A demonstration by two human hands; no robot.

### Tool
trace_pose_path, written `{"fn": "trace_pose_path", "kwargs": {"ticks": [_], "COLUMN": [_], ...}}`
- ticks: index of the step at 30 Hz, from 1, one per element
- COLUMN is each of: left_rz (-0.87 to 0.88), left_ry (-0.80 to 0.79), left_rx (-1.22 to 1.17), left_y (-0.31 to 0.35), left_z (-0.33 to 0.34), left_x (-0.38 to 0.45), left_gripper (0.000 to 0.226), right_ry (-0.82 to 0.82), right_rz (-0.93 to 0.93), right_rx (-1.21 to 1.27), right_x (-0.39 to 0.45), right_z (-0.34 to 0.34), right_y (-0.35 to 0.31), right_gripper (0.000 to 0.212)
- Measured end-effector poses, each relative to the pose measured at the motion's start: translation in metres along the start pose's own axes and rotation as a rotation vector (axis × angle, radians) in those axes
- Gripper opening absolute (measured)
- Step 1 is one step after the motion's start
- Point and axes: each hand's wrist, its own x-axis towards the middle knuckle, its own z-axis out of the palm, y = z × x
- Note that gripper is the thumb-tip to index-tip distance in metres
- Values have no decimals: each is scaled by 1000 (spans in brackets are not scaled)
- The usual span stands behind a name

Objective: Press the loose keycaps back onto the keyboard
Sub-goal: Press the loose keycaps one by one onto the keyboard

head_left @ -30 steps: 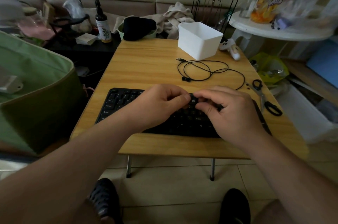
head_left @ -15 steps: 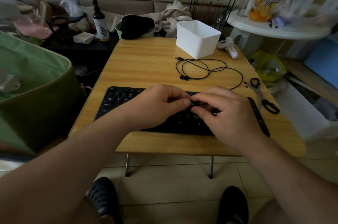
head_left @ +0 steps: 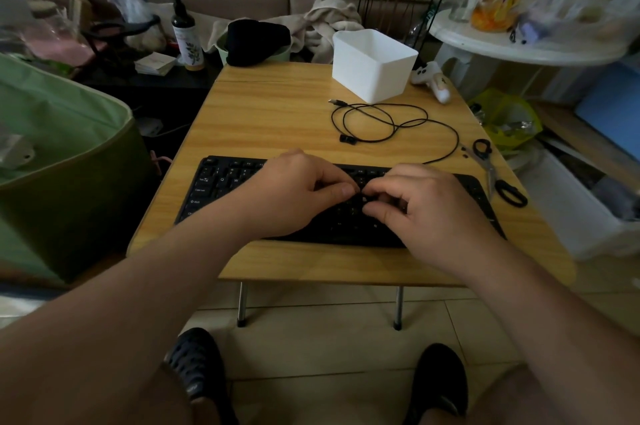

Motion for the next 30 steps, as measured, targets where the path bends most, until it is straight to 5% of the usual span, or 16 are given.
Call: {"fn": "trace_pose_path", "kwargs": {"ticks": [6,30], "left_rz": [-15,4], "left_ry": [93,28], "left_rx": [138,198], "left_y": [-8,4], "left_z": [-1,17], "left_x": [0,2], "left_gripper": [19,19], "right_ry": [-173,-233], "right_rz": [110,217], "right_rx": [10,-12], "right_x": [-5,4], "right_z": [6,13], "right_y": [0,-7], "right_gripper": [22,15]}}
